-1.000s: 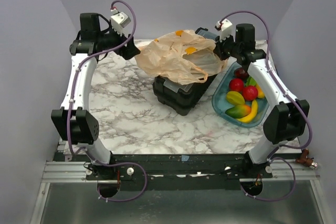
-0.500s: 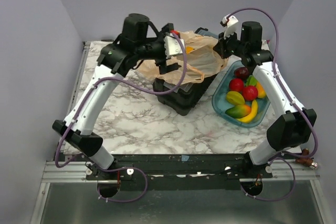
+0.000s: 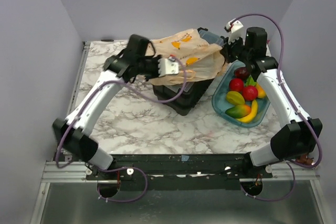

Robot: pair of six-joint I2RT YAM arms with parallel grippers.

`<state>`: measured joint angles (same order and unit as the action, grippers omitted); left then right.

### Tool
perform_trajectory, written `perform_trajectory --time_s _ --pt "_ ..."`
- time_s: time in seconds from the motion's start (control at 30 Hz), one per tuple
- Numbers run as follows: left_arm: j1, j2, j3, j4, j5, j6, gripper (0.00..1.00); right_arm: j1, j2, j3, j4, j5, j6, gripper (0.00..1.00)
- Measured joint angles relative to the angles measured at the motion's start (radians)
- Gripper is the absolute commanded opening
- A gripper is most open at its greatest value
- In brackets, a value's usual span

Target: Place the fake fruits into the plastic bag and tie a complex knot

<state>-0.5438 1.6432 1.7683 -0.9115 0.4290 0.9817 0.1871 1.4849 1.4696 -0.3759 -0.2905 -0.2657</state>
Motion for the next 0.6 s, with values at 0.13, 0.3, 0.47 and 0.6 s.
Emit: perform_trajectory --time_s 0.13,0.3,0.47,0.6 --pt "0.137 -0.389 -0.381 0.194 0.137 -0.029 0.0 -0.035 0.0 -0.062 0.007 0.034 -0.04 0.01" --pt "0.144 -0.73 -0.679 0.454 0.25 -0.034 0.0 -0.042 -0.002 -0.08 -0.01 -0.02 -0.077 0.23" --pt "0.151 -0.712 -0.676 0.528 0.264 -0.11 0.0 -0.064 -0.01 0.024 -0.117 -0.187 -0.113 1.0" --pt "0.154 -0.676 -0.595 0.535 0.266 -0.209 0.0 -0.02 -0.087 0.085 -0.136 -0.28 -0.121 1.0"
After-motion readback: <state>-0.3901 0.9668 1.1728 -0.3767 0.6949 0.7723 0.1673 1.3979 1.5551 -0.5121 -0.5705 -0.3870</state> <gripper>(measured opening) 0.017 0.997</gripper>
